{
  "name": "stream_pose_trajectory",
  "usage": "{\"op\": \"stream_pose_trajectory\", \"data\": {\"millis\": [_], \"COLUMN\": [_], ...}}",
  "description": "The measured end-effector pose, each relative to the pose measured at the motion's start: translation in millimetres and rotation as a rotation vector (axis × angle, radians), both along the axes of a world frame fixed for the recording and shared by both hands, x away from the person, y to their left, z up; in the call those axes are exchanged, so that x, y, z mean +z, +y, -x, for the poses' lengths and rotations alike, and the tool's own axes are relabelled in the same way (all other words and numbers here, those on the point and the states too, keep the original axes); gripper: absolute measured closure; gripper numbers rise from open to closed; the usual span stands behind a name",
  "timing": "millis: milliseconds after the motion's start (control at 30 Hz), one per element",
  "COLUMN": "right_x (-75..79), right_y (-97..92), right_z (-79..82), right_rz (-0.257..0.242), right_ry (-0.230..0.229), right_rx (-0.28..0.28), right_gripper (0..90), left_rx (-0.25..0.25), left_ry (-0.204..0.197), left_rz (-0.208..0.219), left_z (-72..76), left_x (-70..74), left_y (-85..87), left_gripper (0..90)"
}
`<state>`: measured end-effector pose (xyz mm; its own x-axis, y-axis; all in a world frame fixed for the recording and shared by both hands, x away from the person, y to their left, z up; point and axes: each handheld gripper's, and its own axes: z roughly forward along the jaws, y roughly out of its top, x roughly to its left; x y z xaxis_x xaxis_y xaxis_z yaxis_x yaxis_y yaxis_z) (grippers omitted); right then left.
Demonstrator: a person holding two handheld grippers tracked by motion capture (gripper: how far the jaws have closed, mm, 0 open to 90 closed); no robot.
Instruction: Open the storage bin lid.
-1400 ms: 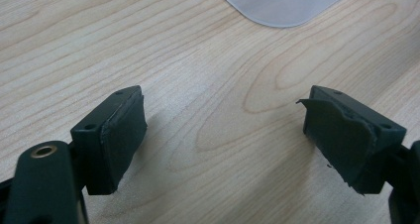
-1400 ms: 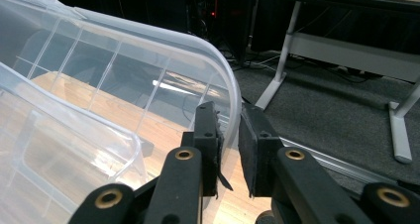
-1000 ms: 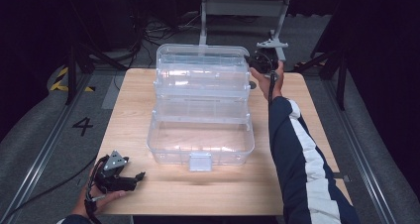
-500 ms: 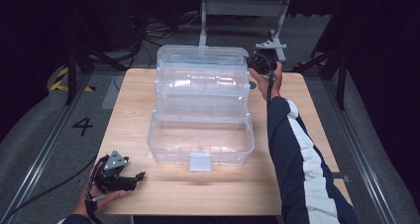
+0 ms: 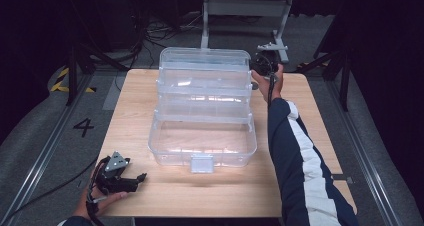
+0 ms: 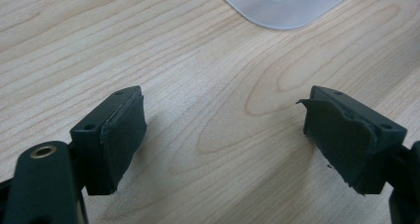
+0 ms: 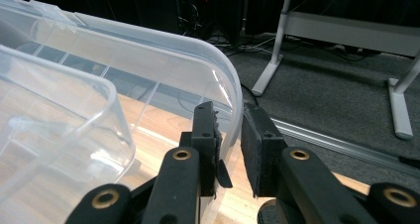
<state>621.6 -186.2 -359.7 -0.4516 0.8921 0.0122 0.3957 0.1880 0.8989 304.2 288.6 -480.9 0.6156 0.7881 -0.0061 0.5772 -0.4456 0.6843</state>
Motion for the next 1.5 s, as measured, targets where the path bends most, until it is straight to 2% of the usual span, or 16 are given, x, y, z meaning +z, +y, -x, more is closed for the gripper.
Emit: {"op": "stream_pose_trajectory", "data": {"millis": [100,167,233,333,767,1333,1433,1467,1500], "right_x": [-0.9,-4.9,-7.2,-6.8,-1.2,16.5,18.8,21.1,22.0], "right_y": [0.6,0.7,-1.4,1.3,-0.4,-21.3,-23.9,-26.4,-28.0], "right_z": [-0.5,-1.9,-0.5,0.4,6.5,38.5,42.5,46.9,48.9], "right_rz": [0.014,0.045,0.003,0.039,0.071,0.141,0.164,0.201,0.203], "right_ry": [0.004,0.032,0.028,0.029,0.027,-0.018,-0.021,-0.029,-0.029], "right_rx": [-0.002,-0.003,0.023,0.030,0.054,0.105,0.105,0.100,0.101], "right_gripper": [76.3,79.6,81.6,81.6,77.9,67.6,64.1,59.8,59.6], "left_rx": [0.000,0.000,0.000,-0.004,-0.005,-0.006,-0.006,-0.004,-0.004], "left_ry": [0.000,0.002,0.003,-0.004,-0.004,0.001,-0.001,0.000,0.000], "left_rz": [0.000,0.002,0.004,-0.003,-0.002,0.000,0.002,0.001,0.001], "left_z": [-0.1,0.0,-0.1,-0.9,-1.1,-1.0,-1.1,-1.0,-1.0], "left_x": [0.0,-0.1,-0.1,0.0,0.1,-0.1,-0.2,-0.2,-0.2], "left_y": [0.0,-0.1,0.0,0.2,0.2,0.0,0.0,0.0,0.0], "left_gripper": [16.9,16.9,16.9,17.1,17.1,17.0,17.0,17.0,17.0]}}
